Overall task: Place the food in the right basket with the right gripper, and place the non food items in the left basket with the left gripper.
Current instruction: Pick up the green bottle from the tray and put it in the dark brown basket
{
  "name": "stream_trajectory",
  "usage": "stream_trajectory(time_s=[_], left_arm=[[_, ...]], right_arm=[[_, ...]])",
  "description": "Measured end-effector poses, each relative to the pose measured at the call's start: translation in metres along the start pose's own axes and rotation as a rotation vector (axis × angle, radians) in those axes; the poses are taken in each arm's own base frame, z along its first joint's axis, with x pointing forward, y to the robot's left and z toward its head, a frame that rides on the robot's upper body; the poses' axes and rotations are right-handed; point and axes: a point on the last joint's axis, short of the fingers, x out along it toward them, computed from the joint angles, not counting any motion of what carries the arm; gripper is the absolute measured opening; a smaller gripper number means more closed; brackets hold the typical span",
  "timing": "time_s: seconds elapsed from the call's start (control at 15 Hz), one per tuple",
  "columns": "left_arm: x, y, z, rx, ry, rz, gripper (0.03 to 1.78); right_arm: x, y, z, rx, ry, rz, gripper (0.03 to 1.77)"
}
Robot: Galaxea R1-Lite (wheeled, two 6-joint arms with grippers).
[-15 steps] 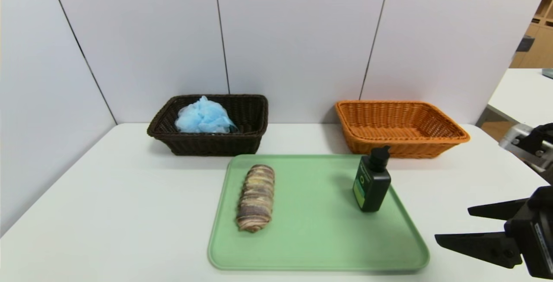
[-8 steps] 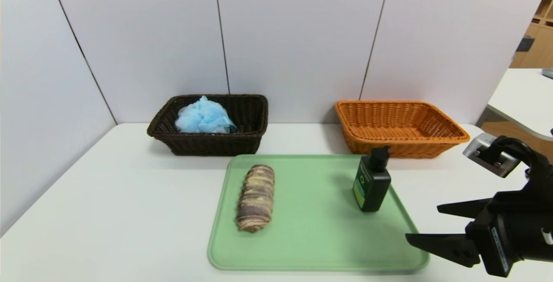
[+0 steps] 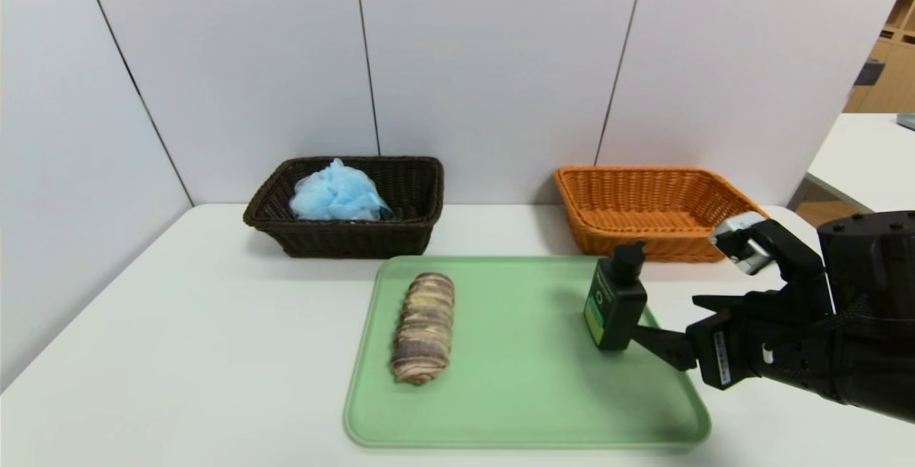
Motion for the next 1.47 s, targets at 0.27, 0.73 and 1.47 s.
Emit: stream_trajectory(time_s=[0.27,0.73,1.47], left_arm=[[0.000,0.000,0.000,0.000,0.000,0.000,1.69],[0.000,0.000,0.000,0.000,0.000,0.000,1.69],[0.000,0.000,0.000,0.000,0.000,0.000,1.69]], right_arm=[[0.015,0.003,-0.006,0.029,0.015,-0.053,1.70],[0.020,0.022,-0.015,0.053,0.020,0.012,1.70],[0.036,0.042,-0.018,0.082,-0.114,-0.062,1.70]])
